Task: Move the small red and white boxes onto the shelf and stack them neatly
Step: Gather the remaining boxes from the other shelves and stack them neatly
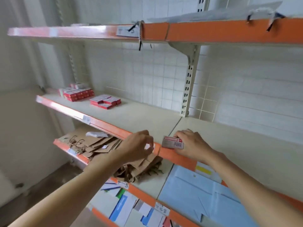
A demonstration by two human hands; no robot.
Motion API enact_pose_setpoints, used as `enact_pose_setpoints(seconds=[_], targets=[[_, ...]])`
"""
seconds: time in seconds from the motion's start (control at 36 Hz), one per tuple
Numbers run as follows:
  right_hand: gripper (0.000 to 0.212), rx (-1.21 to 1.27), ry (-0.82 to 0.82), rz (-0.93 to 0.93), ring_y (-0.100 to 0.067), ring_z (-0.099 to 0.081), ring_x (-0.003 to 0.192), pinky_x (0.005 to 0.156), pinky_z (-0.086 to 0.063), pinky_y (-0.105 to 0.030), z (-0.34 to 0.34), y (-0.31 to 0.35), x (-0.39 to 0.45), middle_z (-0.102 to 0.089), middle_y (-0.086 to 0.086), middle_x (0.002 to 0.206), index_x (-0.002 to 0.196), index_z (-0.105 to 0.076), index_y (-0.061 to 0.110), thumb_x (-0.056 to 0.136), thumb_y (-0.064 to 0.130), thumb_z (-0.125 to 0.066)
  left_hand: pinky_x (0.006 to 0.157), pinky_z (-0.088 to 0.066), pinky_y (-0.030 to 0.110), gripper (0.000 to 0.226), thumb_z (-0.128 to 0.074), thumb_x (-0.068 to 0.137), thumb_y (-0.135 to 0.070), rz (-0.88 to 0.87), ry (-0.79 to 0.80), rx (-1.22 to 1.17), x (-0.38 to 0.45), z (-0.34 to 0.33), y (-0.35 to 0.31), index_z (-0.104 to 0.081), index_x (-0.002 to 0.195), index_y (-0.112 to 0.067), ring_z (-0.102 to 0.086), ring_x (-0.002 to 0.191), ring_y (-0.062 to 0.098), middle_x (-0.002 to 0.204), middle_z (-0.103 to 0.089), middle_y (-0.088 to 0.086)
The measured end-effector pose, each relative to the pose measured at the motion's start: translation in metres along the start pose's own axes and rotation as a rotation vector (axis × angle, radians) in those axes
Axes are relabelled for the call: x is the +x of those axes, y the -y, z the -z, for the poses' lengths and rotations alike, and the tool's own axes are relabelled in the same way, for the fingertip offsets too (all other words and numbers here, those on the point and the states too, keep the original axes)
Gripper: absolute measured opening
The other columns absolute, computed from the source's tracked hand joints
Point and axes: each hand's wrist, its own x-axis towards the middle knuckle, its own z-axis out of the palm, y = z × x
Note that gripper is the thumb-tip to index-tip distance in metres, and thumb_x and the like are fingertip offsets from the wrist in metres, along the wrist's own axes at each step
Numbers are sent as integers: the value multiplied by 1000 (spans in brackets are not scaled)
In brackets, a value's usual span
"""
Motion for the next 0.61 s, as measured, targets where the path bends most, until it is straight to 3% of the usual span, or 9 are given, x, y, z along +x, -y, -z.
enact_pose_setpoints(seconds=[0.11, 0.22, 0.33, 0.44, 0.61], targets=[[37, -4, 5, 58, -19, -47, 111, 86, -35, -32, -24, 62, 58, -57, 2, 113, 112, -53, 19, 81, 36, -61, 64, -45, 26, 8, -60, 85, -22, 67, -18, 11, -29, 22, 73, -67, 84, -20, -58, 77, 17, 90, -58, -1], [37, 23, 24, 95, -20, -47, 110, 84, -36, -33, -52, 117, 105, -58, 1, 112, 110, -53, 19, 80, 38, -62, 56, -27, 7, 10, -60, 86, -18, 107, -23, 32, -59, 40, 131, -69, 87, -14, -50, 74, 10, 91, -57, -1], [43, 58, 98, 138, -20, -46, 112, 88, -38, -34, -73, 157, 140, -54, 0, 116, 116, -50, 17, 81, 38, -62, 59, -39, 18, 11, -60, 87, -20, 141, -45, 34, -77, 55, 177, -69, 88, -15, -50, 76, 10, 89, -53, -5], [38, 129, 96, 170, -16, -48, 102, 81, -36, -31, -90, 176, 170, -50, 2, 107, 109, -51, 20, 80, 44, -58, 56, -35, 7, 15, -59, 90, -21, 156, -47, 25, -77, 59, 213, -69, 94, -11, -50, 80, 8, 93, -48, -8], [29, 90, 50, 158, -16, -47, 98, 77, -31, -29, -109, 166, 215, -44, 4, 100, 103, -53, 17, 83, 38, -57, 66, -35, 15, 16, -55, 91, -25, 138, -118, 21, -48, 38, 247, -67, 99, -18, -47, 91, 10, 103, -55, -1]])
